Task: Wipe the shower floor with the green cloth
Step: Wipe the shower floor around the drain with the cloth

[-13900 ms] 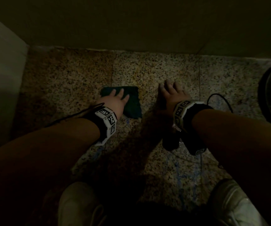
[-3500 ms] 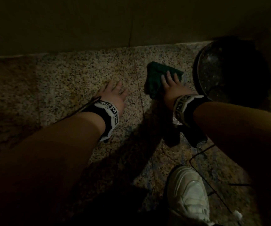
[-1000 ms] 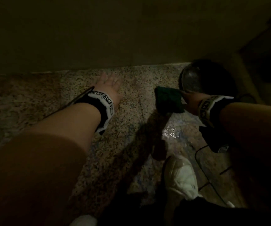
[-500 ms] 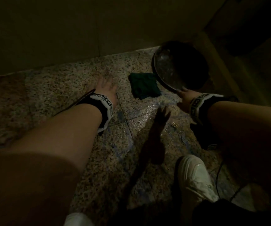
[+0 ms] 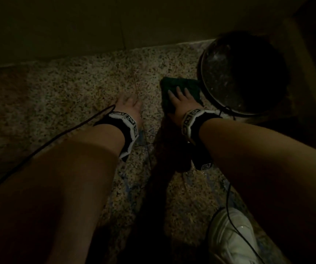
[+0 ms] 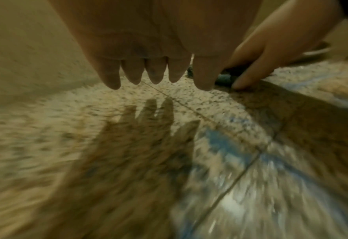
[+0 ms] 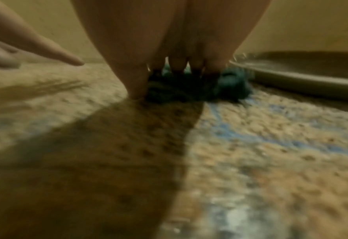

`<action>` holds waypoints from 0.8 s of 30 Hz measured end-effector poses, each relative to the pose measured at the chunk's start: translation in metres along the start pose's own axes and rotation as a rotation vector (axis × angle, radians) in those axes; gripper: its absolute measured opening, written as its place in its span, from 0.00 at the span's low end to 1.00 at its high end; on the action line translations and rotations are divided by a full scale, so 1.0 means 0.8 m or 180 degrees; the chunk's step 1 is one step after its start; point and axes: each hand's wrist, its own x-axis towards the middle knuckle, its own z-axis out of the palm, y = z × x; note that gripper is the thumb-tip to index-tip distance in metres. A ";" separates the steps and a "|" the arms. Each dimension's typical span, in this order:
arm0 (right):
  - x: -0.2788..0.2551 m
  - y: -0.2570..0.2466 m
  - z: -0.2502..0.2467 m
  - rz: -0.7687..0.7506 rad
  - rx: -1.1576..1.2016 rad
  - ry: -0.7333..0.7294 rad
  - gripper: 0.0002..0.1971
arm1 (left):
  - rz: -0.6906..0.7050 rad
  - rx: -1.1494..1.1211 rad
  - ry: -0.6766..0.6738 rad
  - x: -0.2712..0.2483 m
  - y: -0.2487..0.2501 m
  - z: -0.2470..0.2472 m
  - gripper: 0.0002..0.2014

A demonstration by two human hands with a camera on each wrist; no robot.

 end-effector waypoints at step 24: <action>-0.069 0.106 0.069 -0.0042 -0.0312 0.0040 0.30 | 0.0063 -0.0263 -0.0219 0.028 0.034 0.013 0.33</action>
